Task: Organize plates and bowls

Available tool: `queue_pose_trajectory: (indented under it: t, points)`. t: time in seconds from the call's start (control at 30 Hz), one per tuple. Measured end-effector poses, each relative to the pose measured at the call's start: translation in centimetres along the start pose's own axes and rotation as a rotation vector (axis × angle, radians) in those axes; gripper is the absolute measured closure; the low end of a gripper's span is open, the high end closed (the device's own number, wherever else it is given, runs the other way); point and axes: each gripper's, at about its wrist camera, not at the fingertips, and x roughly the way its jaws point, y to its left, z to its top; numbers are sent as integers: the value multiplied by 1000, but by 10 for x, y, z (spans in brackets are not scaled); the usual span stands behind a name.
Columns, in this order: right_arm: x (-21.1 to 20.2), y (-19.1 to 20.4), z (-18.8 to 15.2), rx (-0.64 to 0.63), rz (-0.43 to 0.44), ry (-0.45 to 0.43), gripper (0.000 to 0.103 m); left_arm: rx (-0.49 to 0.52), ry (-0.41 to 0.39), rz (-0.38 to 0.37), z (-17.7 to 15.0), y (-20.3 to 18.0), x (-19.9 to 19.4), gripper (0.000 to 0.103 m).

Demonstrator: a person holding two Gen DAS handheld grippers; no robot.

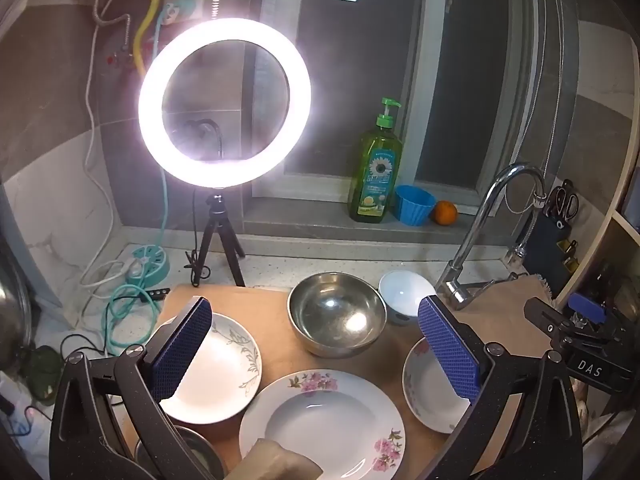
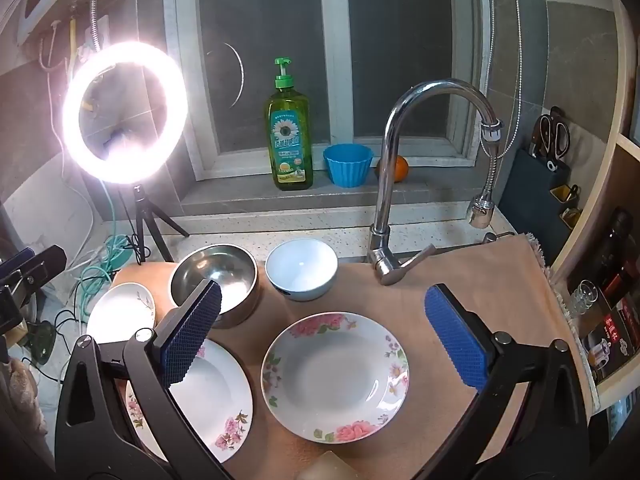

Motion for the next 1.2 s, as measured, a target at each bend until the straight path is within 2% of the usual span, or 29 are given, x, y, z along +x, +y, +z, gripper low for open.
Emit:
queue_pose_trajectory:
  t: [0.23,0.43,1.2]
  points:
    - [-4,4,-1,-1,-2,-7,0,-6,53,2,10,7,11,1]
    - [7,-10,-5,18,8,11,0,3,24,19,2,2,9,1]
    - [8,-9,-4,18,0,4,0,15,8,44,3,2,8,1]
